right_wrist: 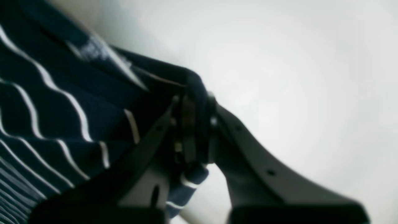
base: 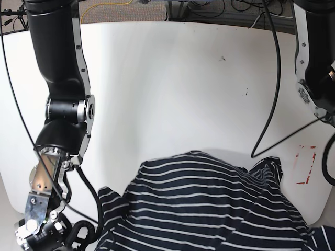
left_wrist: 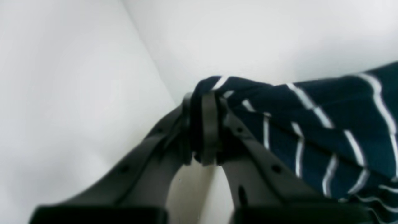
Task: Fold the T-shirt properly
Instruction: 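Lift the shirt with both grippers and pull the edges apart, then lower the stretched shirt onto the table with both grippers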
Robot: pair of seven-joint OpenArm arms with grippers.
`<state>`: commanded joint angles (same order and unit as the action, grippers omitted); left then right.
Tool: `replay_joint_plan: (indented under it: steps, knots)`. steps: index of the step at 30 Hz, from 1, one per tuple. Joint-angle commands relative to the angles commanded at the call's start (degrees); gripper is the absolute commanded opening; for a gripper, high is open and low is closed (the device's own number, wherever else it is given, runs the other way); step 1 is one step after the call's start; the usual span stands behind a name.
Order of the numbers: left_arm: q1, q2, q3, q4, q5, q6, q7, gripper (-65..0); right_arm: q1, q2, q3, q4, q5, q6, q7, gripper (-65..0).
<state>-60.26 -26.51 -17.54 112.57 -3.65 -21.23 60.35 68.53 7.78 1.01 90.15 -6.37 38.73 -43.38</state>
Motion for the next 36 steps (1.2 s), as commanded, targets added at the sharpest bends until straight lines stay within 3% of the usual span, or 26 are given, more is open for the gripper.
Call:
replay_joint_plan:
  steps: [10, 13, 20, 29, 36]
  knots:
    - [-7.6, -1.5, 5.8, -1.1, -0.3, 0.0, 0.1, -65.0, 4.5, 0.1, 0.0, -1.2, -1.8, 0.09, -2.3, -63.3]
    - [-7.2, -1.4, 6.2, -1.0, -0.4, 0.0, 0.2, -65.0, 3.0, 0.9, 0.1, -0.5, -1.8, 1.27, -3.5, -63.3]
    - [0.1, -0.7, 5.9, 1.0, -0.6, -0.1, 2.0, -65.0, -5.3, 3.0, 0.3, 4.9, -1.8, 1.27, -3.7, -63.3]
    - [16.4, 5.0, 1.8, 3.1, -0.5, -7.0, 4.3, -65.0, -21.9, 4.9, 0.4, 12.3, -1.8, 1.27, -3.5, -63.4]
    - [27.6, 7.0, 0.4, 3.3, -0.7, -9.9, 4.2, -65.0, -33.6, 4.6, 4.4, 15.6, -1.5, 1.27, -3.3, -63.4]
